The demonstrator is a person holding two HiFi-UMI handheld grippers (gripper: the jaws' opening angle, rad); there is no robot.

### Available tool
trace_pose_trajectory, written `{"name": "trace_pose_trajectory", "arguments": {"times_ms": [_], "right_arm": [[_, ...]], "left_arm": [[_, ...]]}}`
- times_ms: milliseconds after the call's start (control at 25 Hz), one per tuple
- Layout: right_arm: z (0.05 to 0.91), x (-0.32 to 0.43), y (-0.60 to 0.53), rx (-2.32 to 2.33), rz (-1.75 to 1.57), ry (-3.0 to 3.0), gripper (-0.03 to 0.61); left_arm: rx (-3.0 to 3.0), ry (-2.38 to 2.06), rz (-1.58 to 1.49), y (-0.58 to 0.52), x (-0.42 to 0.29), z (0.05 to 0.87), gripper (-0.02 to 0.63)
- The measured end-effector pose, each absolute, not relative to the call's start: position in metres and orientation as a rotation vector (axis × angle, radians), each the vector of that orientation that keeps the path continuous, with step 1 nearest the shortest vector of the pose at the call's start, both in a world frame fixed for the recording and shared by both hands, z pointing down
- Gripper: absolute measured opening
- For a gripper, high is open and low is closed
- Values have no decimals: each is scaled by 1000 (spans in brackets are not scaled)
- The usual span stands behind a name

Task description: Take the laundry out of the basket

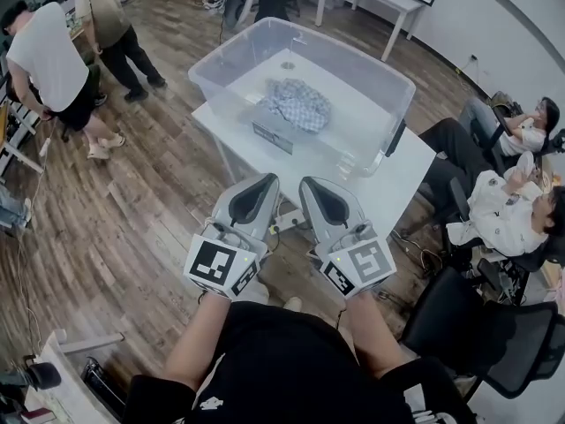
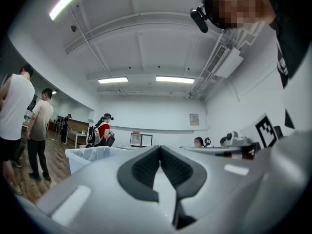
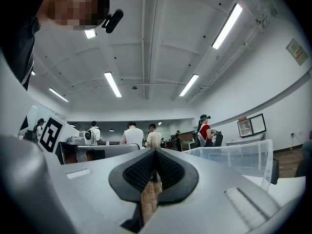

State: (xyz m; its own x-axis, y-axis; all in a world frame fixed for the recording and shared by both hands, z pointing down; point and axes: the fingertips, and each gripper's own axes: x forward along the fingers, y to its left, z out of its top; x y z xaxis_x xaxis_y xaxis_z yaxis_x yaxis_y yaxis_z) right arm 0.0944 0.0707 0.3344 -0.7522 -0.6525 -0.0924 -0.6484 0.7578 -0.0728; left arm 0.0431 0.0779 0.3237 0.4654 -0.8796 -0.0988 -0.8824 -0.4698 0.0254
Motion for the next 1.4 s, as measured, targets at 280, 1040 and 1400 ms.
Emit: {"name": "trace_pose_trajectory", "arguments": {"times_ms": [280,1040,1400], "right_arm": [[335,75,44,-1084,-64,2833,0],[336,14,-5,-1129,-54,2861,0],[337,-17,-17,-1140,-48,2864,0]], "left_arm": [[-2687,1568,136,51,26,327,9],[-2727,1530,195,-1,-35,326,9],[-2730,1546,210,-10,-71,330,9]]}}
